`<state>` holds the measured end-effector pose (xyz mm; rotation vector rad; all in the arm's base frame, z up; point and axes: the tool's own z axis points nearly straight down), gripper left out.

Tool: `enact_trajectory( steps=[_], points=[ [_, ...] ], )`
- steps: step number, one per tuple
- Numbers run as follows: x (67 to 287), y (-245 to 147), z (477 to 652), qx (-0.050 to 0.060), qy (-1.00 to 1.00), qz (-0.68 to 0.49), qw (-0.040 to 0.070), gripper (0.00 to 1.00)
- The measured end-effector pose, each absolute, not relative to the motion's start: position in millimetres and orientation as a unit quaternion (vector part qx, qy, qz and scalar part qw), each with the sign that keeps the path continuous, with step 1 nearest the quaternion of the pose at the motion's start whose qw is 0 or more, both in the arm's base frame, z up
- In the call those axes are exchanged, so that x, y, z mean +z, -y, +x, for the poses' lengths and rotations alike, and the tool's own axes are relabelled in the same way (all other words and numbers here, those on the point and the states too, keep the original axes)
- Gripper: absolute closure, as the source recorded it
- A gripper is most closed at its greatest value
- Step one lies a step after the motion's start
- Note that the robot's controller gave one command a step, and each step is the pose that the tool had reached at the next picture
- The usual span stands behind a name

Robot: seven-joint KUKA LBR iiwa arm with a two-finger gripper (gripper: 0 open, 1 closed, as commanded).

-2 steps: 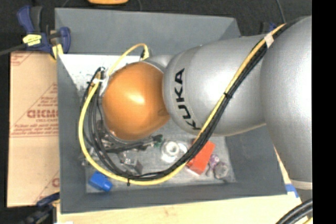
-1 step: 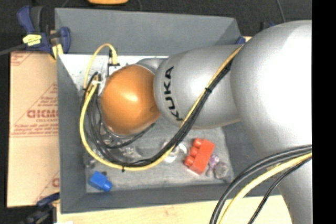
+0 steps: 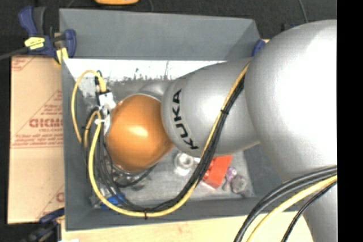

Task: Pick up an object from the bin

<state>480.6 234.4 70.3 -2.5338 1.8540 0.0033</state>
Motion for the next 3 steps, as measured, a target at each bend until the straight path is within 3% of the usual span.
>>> enact_trajectory(
  steps=[1,2,3],
  points=[
    [70.3,-233.9,481.0,0.001,-0.593,-0.805,0.001,1.00],
    [169.7,-209.9,507.6,-0.003,-0.585,-0.811,0.004,1.00],
    [263.6,-212.7,496.6,-0.002,-0.585,-0.811,0.004,1.00]
  ],
)
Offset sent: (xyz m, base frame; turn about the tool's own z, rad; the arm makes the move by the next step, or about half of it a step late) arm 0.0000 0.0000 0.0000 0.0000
